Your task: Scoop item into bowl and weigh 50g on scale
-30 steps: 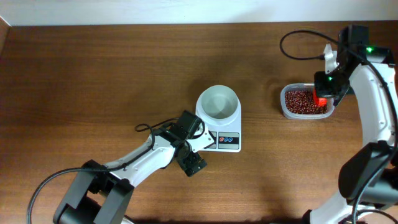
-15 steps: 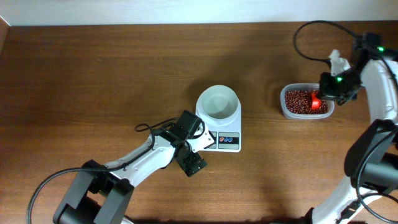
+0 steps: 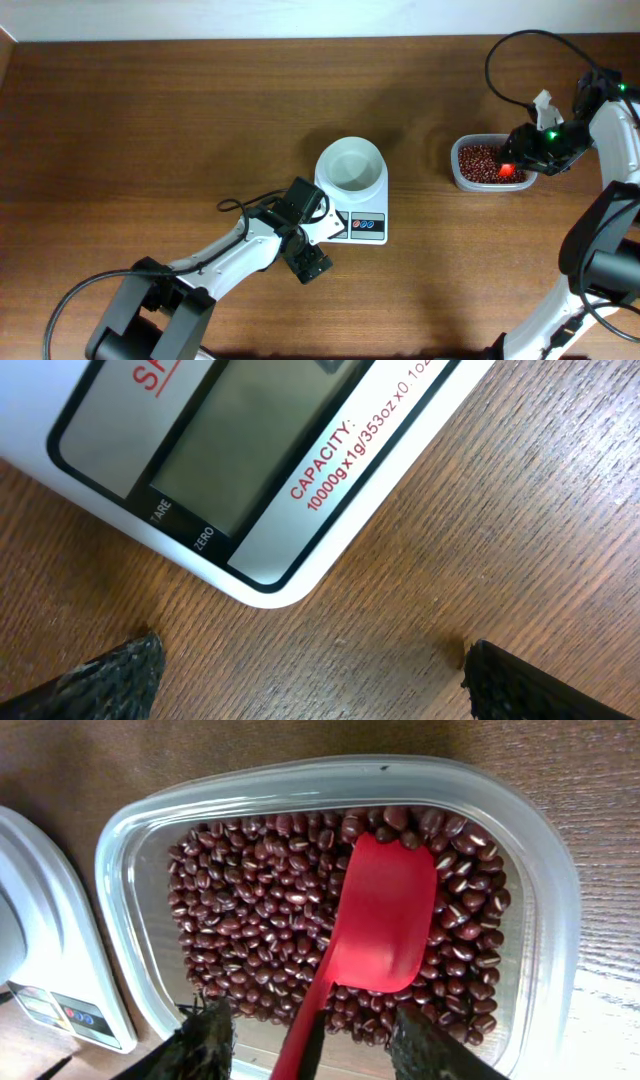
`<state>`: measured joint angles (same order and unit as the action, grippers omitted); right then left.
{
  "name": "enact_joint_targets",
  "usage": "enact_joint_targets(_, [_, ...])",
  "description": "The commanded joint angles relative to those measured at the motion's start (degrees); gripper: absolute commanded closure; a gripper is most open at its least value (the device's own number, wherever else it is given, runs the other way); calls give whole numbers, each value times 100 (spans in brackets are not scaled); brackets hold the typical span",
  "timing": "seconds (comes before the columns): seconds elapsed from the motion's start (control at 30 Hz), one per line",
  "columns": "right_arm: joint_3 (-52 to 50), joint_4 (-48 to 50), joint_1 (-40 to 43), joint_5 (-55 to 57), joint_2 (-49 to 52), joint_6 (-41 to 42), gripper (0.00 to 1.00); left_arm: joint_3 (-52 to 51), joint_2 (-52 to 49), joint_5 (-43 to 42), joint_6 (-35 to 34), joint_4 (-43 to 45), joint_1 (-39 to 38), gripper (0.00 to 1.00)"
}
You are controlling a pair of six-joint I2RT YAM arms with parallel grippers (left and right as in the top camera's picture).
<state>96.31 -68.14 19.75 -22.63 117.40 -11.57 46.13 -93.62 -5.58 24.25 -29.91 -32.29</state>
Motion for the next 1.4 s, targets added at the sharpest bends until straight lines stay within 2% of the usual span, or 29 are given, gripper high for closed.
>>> enact_joint_targets(0.0, [129,-4,-140,188,-4,-2,46,-105,-205,-192,9,-55,-31,1])
enact_joint_targets(0.2, [361,-33,-503,1176,-15,304,45,-105,-205,-192,9,-55,-31,1])
enact_joint_targets(0.37, [817,-404,-514,1198,-210,304,44,-103,-205,-192,9,-55,-31,1])
enact_joint_targets(0.43, [841,-588,-527,1351,-251,306,36,-103,-205,-192,9,-55,-31,1])
enact_joint_targets(0.5, [743,-605,-584,1392,-251,332,34,-105,-205,-192,9,-55,-31,1])
enact_joint_targets(0.6, [684,-579,-763,1543,-251,369,24,-105,-205,-192,9,-55,-31,1])
enact_joint_targets(0.7, [684,-487,-1056,2496,-251,953,16,-105,-205,-192,9,-55,-31,1])
enact_joint_targets(0.73, [684,-485,-1121,2524,-251,957,1,-105,-205,-192,9,-55,-31,1])
enact_joint_targets(0.87, [662,-356,-1224,2437,-251,1145,1,-105,-205,-192,9,-55,-31,1])
enact_joint_targets(0.9, [649,-402,-1217,2441,-251,1145,22,-105,-205,-192,9,-55,-31,1])
enact_joint_targets(0.97, [562,-448,-1220,2444,-251,1143,44,-105,-205,-192,9,-55,-31,1])
enact_joint_targets(1.07, [476,-385,-1220,2474,-251,1049,46,-103,-205,-192,9,-55,-31,1])
enact_joint_targets(1.2, [472,-363,-1220,2627,-251,1036,69,-103,-205,-192,9,-57,-31,1])
enact_joint_targets(1.37, [472,-302,-1220,2658,-251,1036,69,-105,-205,-192,9,-55,-31,1])
